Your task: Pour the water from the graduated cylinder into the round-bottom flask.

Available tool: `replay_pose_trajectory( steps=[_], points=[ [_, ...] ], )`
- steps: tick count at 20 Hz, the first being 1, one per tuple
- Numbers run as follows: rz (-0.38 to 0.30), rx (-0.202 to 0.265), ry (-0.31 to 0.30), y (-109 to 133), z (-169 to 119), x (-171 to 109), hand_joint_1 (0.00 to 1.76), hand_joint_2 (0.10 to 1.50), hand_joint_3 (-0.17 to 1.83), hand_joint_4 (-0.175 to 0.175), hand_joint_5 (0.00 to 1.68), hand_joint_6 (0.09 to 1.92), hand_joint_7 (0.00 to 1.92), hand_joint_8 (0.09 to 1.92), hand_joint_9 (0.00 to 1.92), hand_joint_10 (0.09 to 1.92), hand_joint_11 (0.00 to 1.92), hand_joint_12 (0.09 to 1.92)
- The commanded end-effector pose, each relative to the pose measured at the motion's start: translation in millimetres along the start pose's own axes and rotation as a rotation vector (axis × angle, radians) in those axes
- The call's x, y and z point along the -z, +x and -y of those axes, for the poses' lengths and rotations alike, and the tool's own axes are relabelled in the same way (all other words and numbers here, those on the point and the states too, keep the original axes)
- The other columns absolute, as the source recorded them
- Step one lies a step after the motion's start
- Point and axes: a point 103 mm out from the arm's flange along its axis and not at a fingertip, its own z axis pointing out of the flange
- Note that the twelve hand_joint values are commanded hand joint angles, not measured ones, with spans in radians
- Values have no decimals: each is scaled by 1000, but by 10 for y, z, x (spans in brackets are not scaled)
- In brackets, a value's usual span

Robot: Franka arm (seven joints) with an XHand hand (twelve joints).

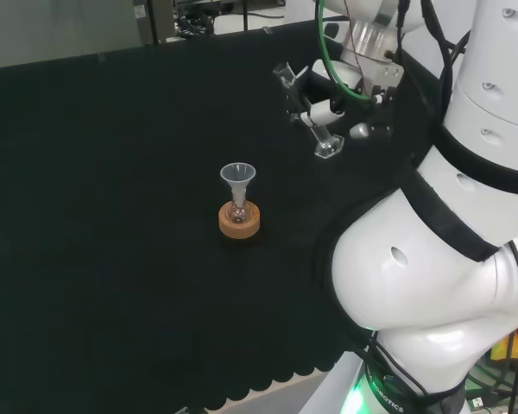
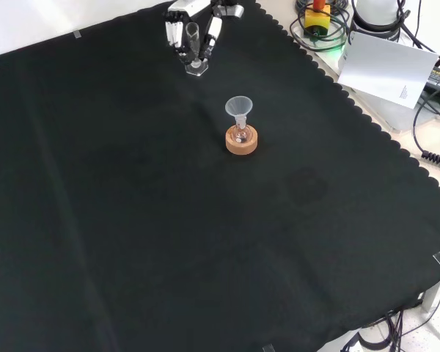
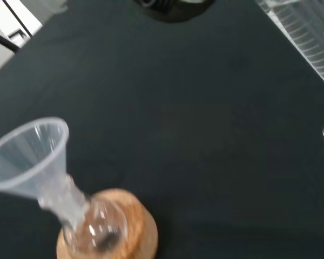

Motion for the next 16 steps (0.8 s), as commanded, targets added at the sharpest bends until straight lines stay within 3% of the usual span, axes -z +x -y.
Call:
replay_pose_trajectory(
  steps=[1,8,16],
  points=[
    [104,12,225,142,382,-297,1262,1040,-25,28,1154,816,1235,538,1464,87,1202,739],
    [164,30,321,240,461,-351,1262,1040,-25,27,1155,815,1235,538,1464,87,1203,739],
    [257,15,460,327,496,-326,1262,1040,-26,27,1156,813,1234,538,1463,87,1204,738]
  ],
)
